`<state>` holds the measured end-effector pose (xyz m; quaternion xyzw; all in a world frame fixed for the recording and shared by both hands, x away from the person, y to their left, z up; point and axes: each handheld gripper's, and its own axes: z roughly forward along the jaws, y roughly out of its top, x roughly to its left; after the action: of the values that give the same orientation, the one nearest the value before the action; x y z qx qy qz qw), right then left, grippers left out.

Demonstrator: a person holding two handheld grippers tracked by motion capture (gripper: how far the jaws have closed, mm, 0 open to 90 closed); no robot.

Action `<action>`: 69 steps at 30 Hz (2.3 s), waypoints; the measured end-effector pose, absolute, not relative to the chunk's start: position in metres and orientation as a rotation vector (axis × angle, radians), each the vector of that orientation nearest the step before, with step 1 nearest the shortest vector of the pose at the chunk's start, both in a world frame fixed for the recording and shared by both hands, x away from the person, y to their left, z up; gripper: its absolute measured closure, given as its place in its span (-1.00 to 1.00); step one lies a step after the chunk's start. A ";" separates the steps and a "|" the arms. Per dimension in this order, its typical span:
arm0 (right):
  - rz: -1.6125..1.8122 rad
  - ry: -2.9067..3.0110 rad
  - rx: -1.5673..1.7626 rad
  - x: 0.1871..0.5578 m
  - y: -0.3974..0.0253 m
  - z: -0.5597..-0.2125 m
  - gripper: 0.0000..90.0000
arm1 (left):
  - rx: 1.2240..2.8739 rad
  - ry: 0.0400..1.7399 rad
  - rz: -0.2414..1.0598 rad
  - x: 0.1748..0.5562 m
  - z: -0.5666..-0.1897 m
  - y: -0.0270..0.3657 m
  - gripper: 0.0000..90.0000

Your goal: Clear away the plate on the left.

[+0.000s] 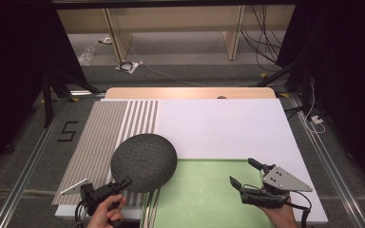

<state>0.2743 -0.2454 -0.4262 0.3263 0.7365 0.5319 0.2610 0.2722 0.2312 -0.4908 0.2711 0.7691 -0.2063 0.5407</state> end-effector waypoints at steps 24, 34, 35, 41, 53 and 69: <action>1.439 1.995 0.885 0.274 -0.245 -0.426 -0.62 | 0.797 1.781 -0.600 0.268 -0.491 0.195 0.89; 1.443 1.987 0.887 0.275 -0.246 -0.426 -0.62 | 0.871 1.779 -0.615 0.267 -0.492 0.180 0.89; 1.442 1.987 0.886 0.274 -0.246 -0.426 -0.62 | 0.879 1.778 -0.622 0.267 -0.492 0.179 0.89; 1.443 1.984 0.888 0.275 -0.246 -0.427 -0.62 | 0.914 1.774 -0.622 0.269 -0.493 0.174 0.89; 1.441 1.984 0.886 0.275 -0.246 -0.427 -0.62 | 0.994 1.752 -0.639 0.276 -0.493 0.160 0.88; 1.447 1.983 0.892 0.275 -0.246 -0.427 -0.62 | 1.060 1.728 -0.701 0.281 -0.498 0.144 0.89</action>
<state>0.2754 -0.2461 -0.4269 0.3295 0.7329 0.5345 0.2618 0.2810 0.1437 -0.4980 0.4342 0.7076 -0.2872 0.4778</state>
